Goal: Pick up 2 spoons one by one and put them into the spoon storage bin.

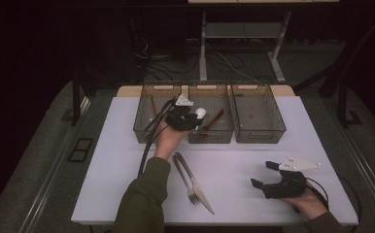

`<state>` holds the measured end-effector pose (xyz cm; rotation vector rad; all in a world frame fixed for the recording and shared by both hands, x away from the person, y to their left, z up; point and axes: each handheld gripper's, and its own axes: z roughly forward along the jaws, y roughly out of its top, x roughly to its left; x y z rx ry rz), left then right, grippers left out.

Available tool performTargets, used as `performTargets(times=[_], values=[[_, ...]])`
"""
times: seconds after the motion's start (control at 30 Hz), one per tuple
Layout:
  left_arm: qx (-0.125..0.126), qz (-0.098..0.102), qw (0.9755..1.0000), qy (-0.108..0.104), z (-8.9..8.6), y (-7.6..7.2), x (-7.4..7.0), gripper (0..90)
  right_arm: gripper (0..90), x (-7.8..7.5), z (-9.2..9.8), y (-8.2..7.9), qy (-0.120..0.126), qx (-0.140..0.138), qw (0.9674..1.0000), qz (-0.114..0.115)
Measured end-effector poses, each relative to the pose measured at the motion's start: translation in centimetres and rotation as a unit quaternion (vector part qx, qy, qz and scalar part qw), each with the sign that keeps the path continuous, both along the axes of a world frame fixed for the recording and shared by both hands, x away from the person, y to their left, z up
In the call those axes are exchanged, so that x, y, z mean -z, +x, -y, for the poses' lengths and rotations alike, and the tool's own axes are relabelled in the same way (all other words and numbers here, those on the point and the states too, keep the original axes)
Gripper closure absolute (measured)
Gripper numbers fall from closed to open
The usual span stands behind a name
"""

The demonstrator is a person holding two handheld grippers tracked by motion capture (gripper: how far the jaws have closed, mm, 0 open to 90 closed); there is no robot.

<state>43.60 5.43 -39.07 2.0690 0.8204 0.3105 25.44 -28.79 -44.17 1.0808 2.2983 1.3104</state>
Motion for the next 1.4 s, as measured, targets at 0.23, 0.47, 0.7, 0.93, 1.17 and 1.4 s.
performTargets(times=[0.23,0.47,0.7,0.93,1.17,1.4], values=[[0.003,-0.002,0.9999,-0.017,-0.1,-0.2,-0.2,52.5,12.2,0.0,0.0,0.0,0.000,0.000,1.0000,0.000],[0.021,-0.006,0.9995,-0.024,0.0,-0.9,-0.5,43.8,12.2,0.0,0.0,0.1,-0.001,0.000,1.0000,-0.001],[0.039,-0.004,0.9985,-0.038,-0.1,-2.6,-0.7,38.4,12.2,0.1,0.0,0.3,-0.001,0.004,1.0000,-0.004],[0.065,-0.001,0.9975,-0.027,-0.8,-4.7,-0.2,39.8,12.2,0.1,-0.2,0.4,-0.005,0.002,1.0000,-0.006],[0.080,0.006,0.9968,-0.003,-1.9,-6.8,0.1,55.3,12.1,0.2,-0.1,0.2,-0.006,0.002,1.0000,-0.005],[0.084,-0.003,0.9963,0.018,-3.5,-8.2,0.9,74.2,12.2,0.0,-0.1,-0.1,-0.005,0.002,1.0000,0.000]])
